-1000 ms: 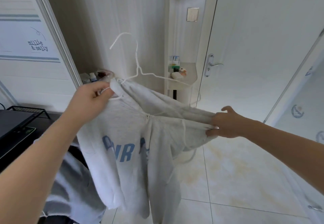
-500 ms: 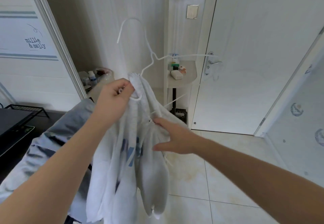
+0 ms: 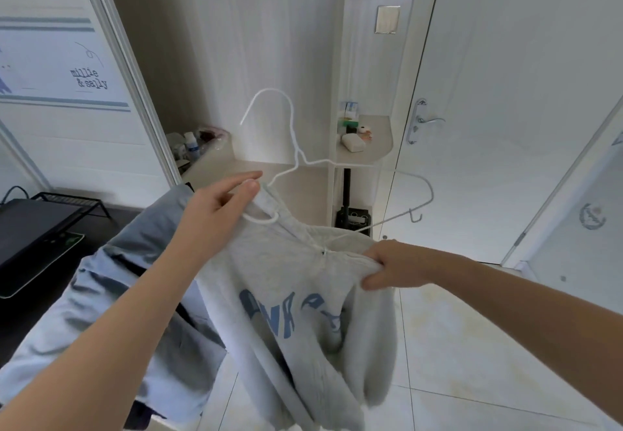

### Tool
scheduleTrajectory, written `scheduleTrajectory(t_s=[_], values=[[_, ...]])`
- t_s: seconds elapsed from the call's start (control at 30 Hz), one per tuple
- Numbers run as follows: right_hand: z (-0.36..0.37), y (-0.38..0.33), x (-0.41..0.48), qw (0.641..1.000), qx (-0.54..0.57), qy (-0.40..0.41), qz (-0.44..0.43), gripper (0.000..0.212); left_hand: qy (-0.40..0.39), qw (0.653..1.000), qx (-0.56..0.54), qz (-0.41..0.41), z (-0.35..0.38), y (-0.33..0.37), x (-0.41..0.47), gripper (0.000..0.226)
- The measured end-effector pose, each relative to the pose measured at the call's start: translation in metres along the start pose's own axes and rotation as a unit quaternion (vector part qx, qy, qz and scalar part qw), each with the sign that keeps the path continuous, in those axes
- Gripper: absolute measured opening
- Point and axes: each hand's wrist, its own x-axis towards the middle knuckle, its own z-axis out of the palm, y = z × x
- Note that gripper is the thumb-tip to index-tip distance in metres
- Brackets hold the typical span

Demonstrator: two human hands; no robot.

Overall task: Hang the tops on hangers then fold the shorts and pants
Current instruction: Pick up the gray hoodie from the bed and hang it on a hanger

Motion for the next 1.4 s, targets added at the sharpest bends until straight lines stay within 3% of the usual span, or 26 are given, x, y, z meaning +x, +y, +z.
scheduleTrajectory(t_s=[0.13,0.27,0.37,0.53,0.63,0.77,0.87,0.93,1.0,1.13,1.3,1.4], values=[[-0.017,0.025,-0.018,1.000,-0.021,0.010,0.009,0.013,-0.020,0.996,0.080,0.022,-0.005,0.003,0.003,0.022],[-0.038,0.046,-0.036,0.990,-0.051,0.125,-0.032,0.031,-0.026,0.994,0.106,0.000,-0.007,-0.009,0.007,0.045],[-0.046,0.053,-0.046,0.972,-0.143,0.176,-0.064,0.026,-0.036,0.996,0.078,-0.020,-0.003,-0.008,0.013,0.041],[-0.065,0.051,-0.069,0.939,-0.168,0.269,-0.136,0.021,-0.086,0.993,0.035,-0.069,-0.010,-0.008,0.022,0.033],[-0.072,0.048,-0.072,0.930,-0.154,0.302,-0.145,0.022,-0.109,0.989,0.008,-0.103,-0.015,-0.010,0.028,0.051],[-0.076,0.044,-0.075,0.909,-0.131,0.360,-0.163,0.011,-0.113,0.988,-0.014,-0.105,-0.016,-0.008,0.032,0.055],[-0.077,0.033,-0.069,0.892,-0.121,0.404,-0.162,0.011,-0.100,0.990,0.001,-0.096,-0.009,-0.003,0.034,0.071],[-0.076,0.022,-0.063,0.889,-0.118,0.410,-0.167,0.020,-0.110,0.992,0.016,-0.055,0.002,0.006,0.033,0.073],[-0.073,0.012,-0.057,0.890,-0.107,0.402,-0.187,0.029,-0.126,0.992,0.029,-0.006,0.019,0.016,0.031,0.056],[-0.073,0.003,-0.049,0.902,-0.076,0.385,-0.178,0.023,-0.065,0.996,0.049,0.043,0.043,0.014,0.029,0.029],[-0.084,0.018,-0.057,0.939,-0.069,0.287,-0.178,0.015,-0.065,0.996,0.055,0.009,0.029,0.006,0.036,0.042],[-0.089,0.027,-0.065,0.931,-0.130,0.270,-0.208,0.008,-0.099,0.994,0.040,-0.009,0.011,0.007,0.045,0.045]])
